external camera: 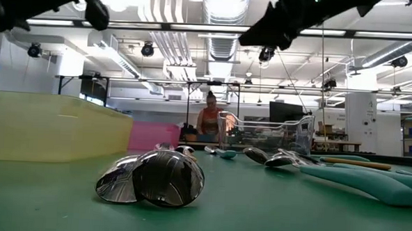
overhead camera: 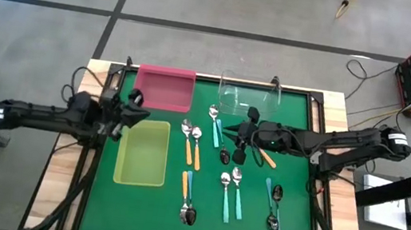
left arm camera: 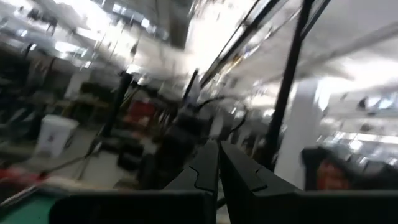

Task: Sort silverware by color (type)
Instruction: Put the yellow spoon into the transparent bin

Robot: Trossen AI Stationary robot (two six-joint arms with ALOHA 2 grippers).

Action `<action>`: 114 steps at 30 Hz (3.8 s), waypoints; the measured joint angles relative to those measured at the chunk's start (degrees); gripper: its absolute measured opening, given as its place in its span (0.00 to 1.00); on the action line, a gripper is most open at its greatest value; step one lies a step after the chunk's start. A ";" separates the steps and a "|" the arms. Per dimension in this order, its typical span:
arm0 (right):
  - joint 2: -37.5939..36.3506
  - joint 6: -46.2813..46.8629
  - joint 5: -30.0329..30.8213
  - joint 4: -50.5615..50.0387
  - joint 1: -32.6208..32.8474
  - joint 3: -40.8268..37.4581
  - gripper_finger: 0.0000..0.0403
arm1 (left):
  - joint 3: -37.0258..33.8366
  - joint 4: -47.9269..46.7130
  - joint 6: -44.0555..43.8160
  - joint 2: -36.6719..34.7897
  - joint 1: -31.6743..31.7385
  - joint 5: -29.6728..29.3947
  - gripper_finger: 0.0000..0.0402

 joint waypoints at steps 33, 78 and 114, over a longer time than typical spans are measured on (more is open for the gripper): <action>18.88 33.94 -15.53 -69.02 -8.12 21.96 0.17 | 25.35 -48.79 42.96 3.65 0.96 -18.81 0.00; 18.40 23.12 -16.02 -45.13 -18.75 1.42 0.54 | 25.00 -47.21 45.03 5.36 0.93 -24.80 0.00; 11.58 21.74 -23.63 -43.77 -18.45 8.29 0.04 | 25.00 -48.11 44.35 5.75 0.93 -24.82 0.00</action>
